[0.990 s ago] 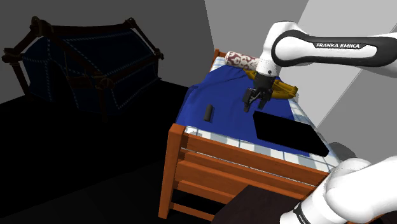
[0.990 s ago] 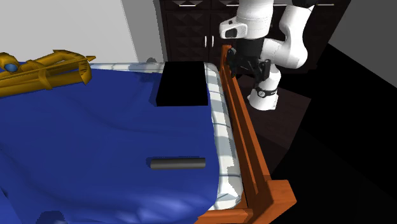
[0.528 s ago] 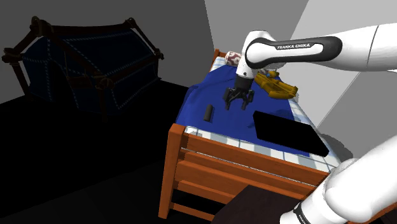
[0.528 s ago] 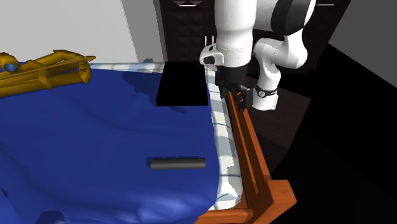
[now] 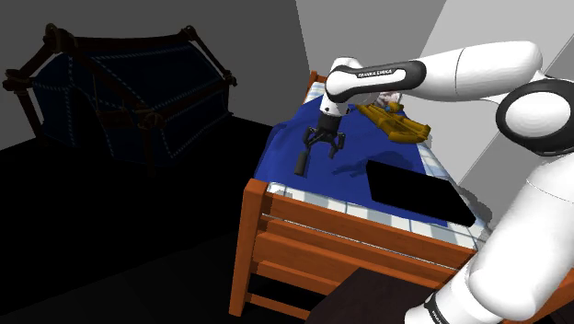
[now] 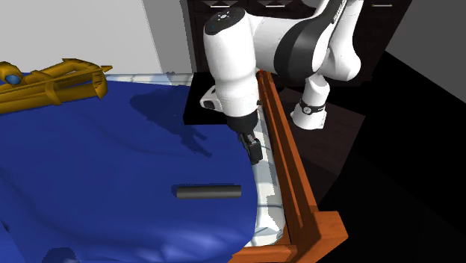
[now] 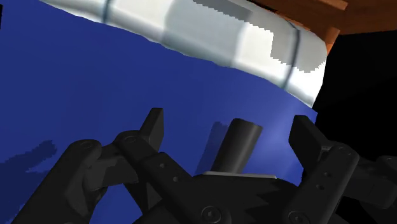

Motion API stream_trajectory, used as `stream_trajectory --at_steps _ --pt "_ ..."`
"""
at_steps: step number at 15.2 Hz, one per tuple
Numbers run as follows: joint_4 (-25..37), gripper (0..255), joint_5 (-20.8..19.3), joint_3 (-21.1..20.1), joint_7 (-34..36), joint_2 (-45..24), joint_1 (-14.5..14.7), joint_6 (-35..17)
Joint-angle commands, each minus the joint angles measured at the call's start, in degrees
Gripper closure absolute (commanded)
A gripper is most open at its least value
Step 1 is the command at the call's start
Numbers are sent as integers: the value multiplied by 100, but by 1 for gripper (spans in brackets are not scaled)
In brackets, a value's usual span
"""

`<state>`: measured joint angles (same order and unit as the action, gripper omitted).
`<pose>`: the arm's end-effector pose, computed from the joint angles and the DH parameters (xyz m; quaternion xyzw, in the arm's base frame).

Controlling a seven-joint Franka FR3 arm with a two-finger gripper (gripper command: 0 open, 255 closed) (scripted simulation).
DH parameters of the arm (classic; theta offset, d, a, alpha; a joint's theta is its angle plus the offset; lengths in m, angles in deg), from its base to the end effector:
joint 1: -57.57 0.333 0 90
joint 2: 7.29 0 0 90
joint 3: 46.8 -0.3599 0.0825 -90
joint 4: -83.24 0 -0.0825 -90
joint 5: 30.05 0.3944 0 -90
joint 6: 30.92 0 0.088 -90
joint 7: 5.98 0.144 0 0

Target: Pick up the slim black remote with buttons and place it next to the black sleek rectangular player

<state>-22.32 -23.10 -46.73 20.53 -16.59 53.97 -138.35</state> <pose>0.6007 -0.0250 0.4305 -0.9560 0.2804 0.0746 0.0425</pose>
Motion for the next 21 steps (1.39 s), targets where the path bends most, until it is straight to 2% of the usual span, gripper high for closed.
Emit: stream_trajectory --at_steps 1,11,18,21 --pt "390 0 73 50 200 -420 -43 0" --pt "2842 0 489 251 1123 -2672 -313 313" --pt "2423 0 520 228 1089 -2744 -260 -180" --pt "2392 0 523 226 1086 -2753 -256 -220"
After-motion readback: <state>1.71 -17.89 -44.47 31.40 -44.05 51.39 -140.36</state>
